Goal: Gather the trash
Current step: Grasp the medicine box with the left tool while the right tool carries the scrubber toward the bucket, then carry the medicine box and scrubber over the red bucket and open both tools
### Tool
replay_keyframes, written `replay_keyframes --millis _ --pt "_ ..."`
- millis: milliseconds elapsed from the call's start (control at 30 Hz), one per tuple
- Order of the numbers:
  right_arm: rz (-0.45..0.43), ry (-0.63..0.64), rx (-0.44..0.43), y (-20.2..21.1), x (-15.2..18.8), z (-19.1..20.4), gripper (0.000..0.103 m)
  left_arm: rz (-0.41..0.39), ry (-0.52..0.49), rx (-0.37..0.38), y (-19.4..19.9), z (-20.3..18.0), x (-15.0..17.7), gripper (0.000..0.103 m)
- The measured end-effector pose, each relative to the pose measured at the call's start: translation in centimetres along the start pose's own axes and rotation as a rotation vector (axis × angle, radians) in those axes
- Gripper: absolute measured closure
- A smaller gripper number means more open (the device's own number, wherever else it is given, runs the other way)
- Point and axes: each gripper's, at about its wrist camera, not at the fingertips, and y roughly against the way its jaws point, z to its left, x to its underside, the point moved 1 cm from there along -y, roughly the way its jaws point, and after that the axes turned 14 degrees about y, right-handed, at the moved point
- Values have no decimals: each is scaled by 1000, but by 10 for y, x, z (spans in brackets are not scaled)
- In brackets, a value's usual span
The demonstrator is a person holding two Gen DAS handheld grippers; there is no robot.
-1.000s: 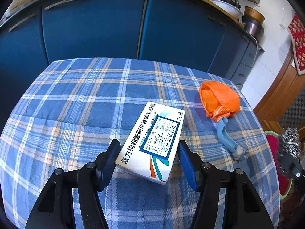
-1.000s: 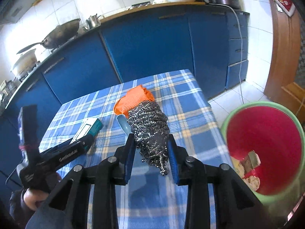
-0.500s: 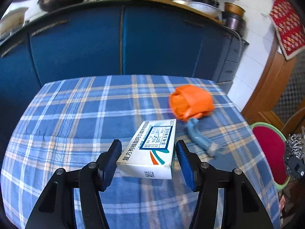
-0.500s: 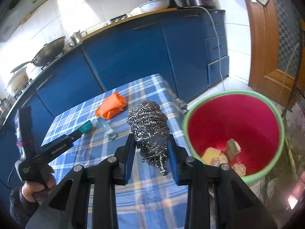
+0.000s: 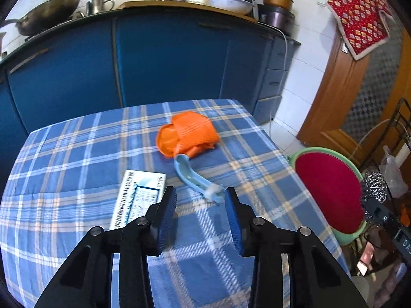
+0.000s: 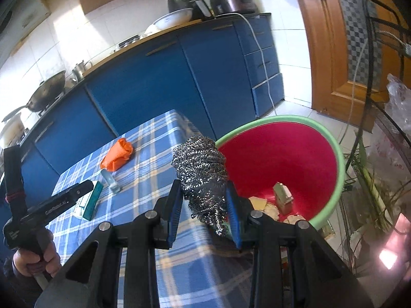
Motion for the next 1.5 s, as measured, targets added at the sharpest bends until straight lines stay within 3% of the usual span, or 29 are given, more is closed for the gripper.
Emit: replay_keyframes --millis 233,367,567,667,1033,1200,1233,1367,1500 --pt "-11 -42 -3 6 8 -17 67 1 25 -43 8 8 -2 62" --pt "-18 -53 -3 9 11 -24 67 -1 57 -92 9 23 -7 49" --pt "-18 -88 -19 6 16 -38 67 29 131 -180 -3 44 -13 43" --pt "-13 -100 -25 4 18 -45 67 76 95 -203 -18 46 -17 37" --pt "-6 -134 -20 1 23 -59 66 165 87 -247 -48 55 -12 36" --pt "-1 -135 -14 0 24 -60 66 138 85 -235 -51 55 -11 38" --pt "-1 -136 -14 -1 24 -60 66 135 84 -229 -51 54 -11 47" --pt "0 -135 -14 -1 24 -60 66 130 39 -228 -47 50 -7 48" --pt "2 -132 -11 -1 25 -61 66 103 50 -178 -33 44 -6 48"
